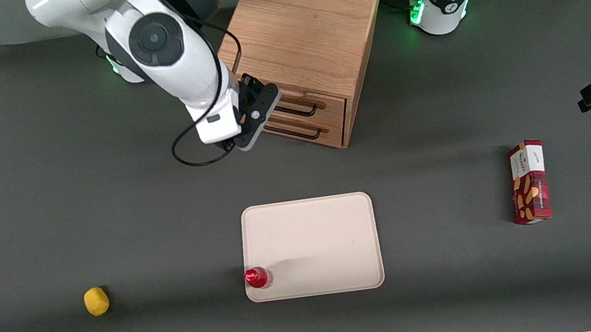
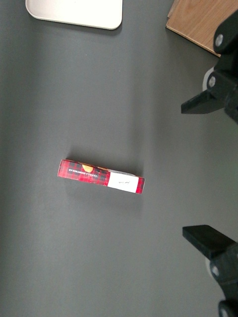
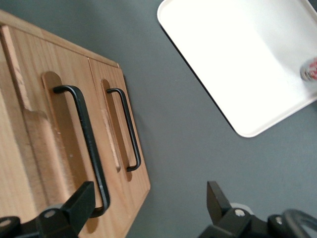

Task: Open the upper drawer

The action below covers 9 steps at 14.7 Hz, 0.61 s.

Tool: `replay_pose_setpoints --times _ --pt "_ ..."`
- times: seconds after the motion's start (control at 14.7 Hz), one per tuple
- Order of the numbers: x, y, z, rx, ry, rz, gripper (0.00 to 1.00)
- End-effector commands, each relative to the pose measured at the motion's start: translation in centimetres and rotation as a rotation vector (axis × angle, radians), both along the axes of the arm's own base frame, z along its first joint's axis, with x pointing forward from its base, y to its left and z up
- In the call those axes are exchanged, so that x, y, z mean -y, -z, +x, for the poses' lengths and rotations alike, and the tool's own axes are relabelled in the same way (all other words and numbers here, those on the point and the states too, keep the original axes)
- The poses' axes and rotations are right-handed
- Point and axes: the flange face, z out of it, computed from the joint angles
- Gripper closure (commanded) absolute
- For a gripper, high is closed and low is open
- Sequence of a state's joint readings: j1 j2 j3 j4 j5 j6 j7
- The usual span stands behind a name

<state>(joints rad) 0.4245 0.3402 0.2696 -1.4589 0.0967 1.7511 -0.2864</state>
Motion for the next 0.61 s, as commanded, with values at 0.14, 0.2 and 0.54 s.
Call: replay_pose_setpoints --times 0.14,0.2,0.54 --pt "-1.8 1.4 0.0 -0.028 -0.105 0.040 0.00" --pt "-2.1 1.9 -0.1 -0.038 -0.113 0.039 0.00" --pt "-4.6 4.0 -1.9 -0.084 -0.171 0.046 0.00"
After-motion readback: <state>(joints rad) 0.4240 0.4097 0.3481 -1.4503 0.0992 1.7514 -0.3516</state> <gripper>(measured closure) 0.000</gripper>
